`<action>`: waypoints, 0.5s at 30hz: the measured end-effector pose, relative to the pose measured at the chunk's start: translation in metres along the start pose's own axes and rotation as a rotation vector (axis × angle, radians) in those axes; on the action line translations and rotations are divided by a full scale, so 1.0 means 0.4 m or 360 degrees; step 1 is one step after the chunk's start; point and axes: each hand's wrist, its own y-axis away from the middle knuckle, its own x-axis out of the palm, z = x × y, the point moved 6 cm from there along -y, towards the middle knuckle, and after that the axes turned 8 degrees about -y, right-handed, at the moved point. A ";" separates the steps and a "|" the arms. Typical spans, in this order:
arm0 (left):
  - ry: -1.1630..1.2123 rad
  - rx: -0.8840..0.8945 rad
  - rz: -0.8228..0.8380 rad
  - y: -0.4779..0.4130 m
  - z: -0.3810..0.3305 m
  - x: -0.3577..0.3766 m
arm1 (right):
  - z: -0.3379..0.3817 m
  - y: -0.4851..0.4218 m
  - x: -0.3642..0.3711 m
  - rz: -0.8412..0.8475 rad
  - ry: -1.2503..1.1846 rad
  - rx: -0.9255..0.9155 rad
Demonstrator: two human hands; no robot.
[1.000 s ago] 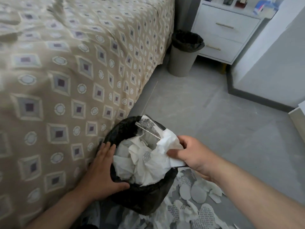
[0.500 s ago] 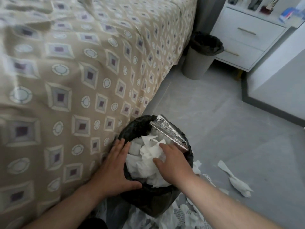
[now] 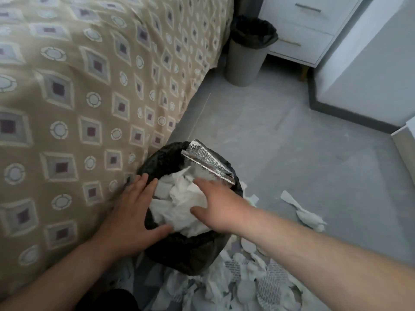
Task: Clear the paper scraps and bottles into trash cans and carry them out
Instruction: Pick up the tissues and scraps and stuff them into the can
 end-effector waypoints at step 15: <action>-0.0506 0.0821 0.1251 0.055 -0.567 0.358 | -0.801 0.543 -0.052 0.0141 -0.0143 0.1045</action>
